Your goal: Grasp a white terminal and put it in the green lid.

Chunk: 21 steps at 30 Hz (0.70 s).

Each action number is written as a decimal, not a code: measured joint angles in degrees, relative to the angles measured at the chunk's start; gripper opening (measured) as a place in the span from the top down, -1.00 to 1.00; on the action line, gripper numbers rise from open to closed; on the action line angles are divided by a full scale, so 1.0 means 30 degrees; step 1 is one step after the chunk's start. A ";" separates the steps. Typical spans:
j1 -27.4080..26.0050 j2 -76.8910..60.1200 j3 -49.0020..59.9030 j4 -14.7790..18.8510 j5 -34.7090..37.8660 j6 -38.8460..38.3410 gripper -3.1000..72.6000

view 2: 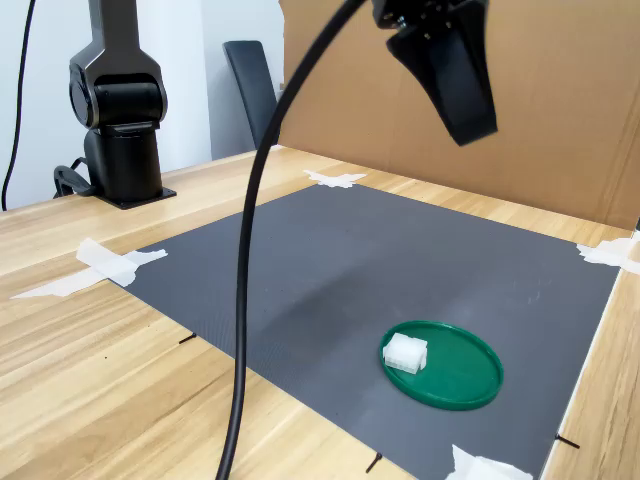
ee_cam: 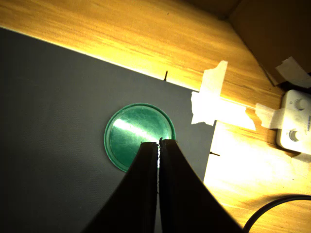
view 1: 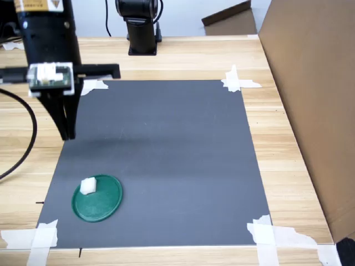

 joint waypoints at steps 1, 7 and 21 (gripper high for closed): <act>0.0000 -0.0728 0.1040 0.0152 -0.0833 -0.0018 0.99; 0.0000 -0.4427 0.6030 0.0639 -0.5628 -0.0063 0.99; -0.0006 -1.3158 1.4038 0.5977 -1.2726 0.4375 0.99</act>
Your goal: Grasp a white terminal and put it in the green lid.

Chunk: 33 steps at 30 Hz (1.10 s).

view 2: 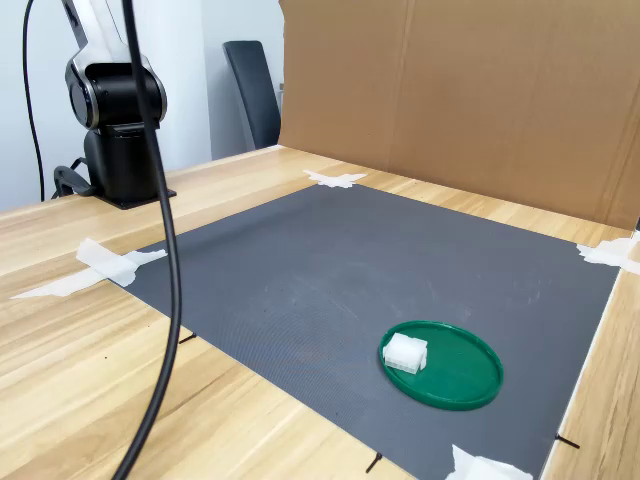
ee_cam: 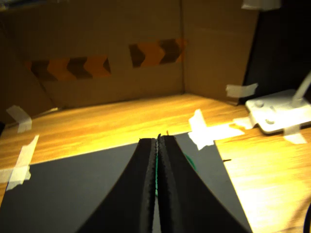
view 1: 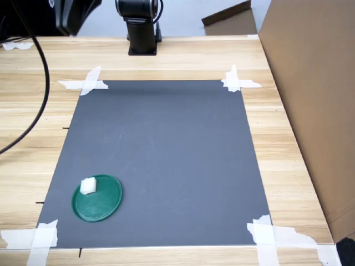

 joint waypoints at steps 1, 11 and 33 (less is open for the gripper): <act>0.0000 -0.0417 0.0226 0.0040 -0.0157 -0.0017 0.99; 0.0000 -0.9868 0.8673 0.0280 -0.2666 -0.1084 0.99; 0.0000 -1.9009 1.4466 0.0854 -0.2316 -0.5035 0.99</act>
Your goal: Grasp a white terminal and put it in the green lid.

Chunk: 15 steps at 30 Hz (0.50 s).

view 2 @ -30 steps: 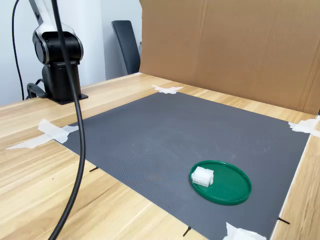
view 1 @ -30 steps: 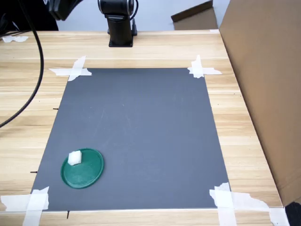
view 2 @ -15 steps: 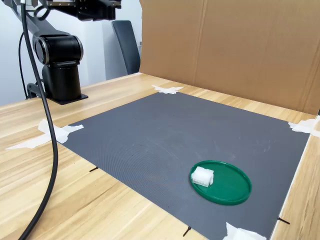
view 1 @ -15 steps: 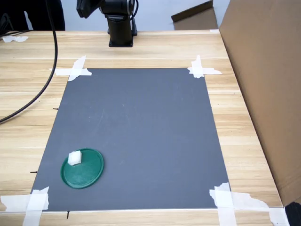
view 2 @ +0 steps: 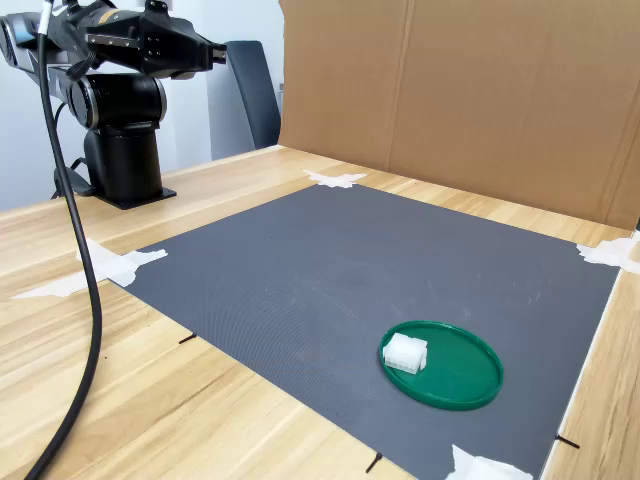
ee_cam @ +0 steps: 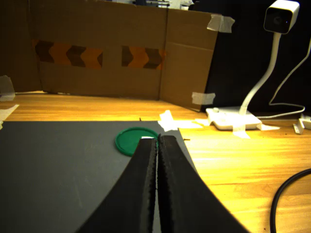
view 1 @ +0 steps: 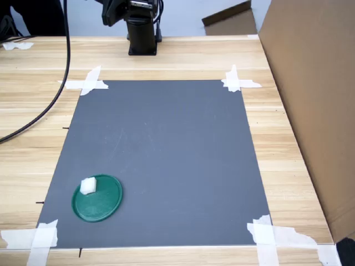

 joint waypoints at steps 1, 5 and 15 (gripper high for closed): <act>0.0000 -0.0105 0.0000 0.0000 0.0000 -0.0040 0.99; 0.0000 -0.0219 0.0000 0.0000 0.0000 -0.0131 0.99; 0.0000 -0.0219 0.0000 0.0000 0.0000 -0.0145 0.99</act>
